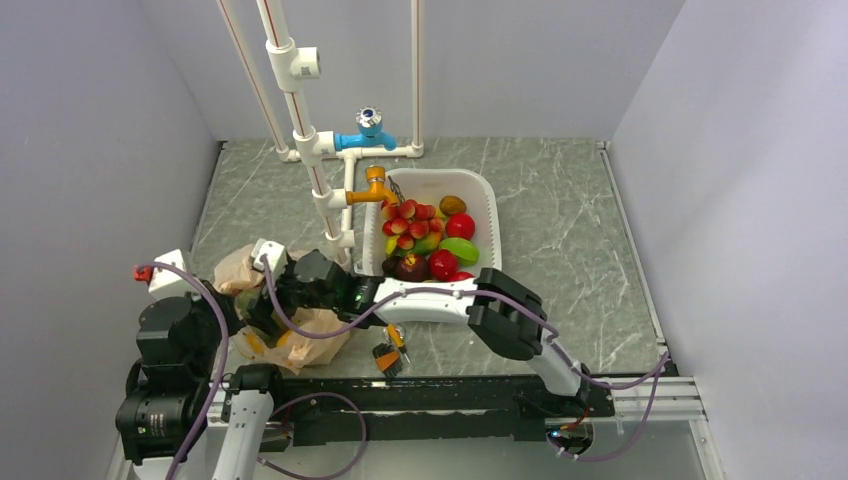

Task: Take the fake fruits out of the plastic bag
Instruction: Adjust the plastic bag at the center of the board.

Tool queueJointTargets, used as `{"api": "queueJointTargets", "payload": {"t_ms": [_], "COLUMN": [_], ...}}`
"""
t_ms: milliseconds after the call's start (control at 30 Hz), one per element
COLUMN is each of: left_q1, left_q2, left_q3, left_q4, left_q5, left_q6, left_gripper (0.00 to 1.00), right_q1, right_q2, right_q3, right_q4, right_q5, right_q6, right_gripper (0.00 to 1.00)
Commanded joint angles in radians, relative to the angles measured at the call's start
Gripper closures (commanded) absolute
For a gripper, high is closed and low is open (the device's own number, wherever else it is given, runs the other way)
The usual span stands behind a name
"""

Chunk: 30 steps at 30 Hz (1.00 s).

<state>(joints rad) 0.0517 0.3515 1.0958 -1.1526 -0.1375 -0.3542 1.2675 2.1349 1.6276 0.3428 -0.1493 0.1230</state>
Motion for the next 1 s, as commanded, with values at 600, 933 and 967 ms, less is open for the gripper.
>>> {"api": "queueJointTargets", "payload": {"t_ms": [600, 933, 967], "left_q1": [-0.004, -0.003, -0.003], "left_q2": [0.123, 0.108, 0.105], "left_q3": [-0.026, -0.062, -0.070], "left_q4": [-0.024, -0.086, -0.092], "left_q5": [-0.129, -0.248, -0.242], "left_q6": [-0.038, -0.077, -0.089], "left_gripper": [1.00, 1.00, 1.00], "right_q1": [0.035, 0.018, 0.020], "right_q2": [0.073, -0.226, -0.242], "right_q3": [-0.066, -0.396, -0.394], "right_q4": [-0.029, -0.036, -0.038], "right_q5": [0.220, 0.280, 0.261], "right_q6": [-0.178, -0.140, -0.133], "right_gripper": [0.10, 0.23, 0.23]}}
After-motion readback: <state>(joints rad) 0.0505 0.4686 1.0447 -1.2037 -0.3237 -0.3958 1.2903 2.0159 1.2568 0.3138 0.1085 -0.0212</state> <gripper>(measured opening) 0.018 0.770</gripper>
